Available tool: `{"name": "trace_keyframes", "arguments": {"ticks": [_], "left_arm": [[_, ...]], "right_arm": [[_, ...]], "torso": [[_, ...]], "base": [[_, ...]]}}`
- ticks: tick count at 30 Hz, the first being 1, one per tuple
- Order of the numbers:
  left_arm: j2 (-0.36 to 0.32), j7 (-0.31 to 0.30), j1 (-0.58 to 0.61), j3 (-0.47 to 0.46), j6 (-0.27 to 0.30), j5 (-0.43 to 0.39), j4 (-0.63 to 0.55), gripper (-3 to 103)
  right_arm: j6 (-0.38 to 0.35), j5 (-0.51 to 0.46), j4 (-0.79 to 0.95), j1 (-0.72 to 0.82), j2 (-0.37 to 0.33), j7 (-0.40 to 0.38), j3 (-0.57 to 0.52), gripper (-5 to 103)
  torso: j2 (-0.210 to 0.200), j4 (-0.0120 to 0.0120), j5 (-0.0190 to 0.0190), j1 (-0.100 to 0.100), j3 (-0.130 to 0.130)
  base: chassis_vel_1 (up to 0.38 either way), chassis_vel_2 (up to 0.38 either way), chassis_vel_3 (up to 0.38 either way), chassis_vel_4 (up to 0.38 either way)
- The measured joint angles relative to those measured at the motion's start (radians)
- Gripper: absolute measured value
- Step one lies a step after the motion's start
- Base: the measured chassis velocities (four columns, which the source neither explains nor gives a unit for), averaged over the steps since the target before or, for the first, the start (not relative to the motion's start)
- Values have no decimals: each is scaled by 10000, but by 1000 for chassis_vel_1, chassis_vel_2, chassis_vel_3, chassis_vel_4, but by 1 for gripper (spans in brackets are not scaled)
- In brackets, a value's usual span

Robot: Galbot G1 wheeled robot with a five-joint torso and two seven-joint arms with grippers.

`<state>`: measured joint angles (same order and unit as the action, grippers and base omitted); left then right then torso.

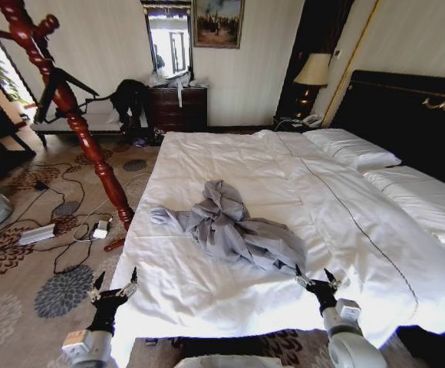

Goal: Pick up the clothes from the bed and hang them on the clothes hanger.

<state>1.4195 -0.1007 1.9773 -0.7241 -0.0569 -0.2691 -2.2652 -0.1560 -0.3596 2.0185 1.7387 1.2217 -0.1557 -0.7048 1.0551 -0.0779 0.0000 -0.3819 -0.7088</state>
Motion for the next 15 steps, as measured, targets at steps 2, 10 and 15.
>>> {"name": "trace_keyframes", "arguments": {"ticks": [2,10,15], "left_arm": [[20,0,22,-14,-1,-2,0,100],[102,0,168,-97,-38,32,-110,100],[117,-34,155,75,-45,107,-180,100]], "right_arm": [[-113,-140,-175,-159,-138,27,163,99],[-224,-616,-403,-576,-338,40,467,65],[-229,-622,-400,-580,-362,56,525,48]], "torso": [[0,-1,0,0,0],[0,0,0,0,0],[0,0,0,0,0]], "base": [[0,0,0,0],[0,0,0,0],[0,0,0,0]]}}
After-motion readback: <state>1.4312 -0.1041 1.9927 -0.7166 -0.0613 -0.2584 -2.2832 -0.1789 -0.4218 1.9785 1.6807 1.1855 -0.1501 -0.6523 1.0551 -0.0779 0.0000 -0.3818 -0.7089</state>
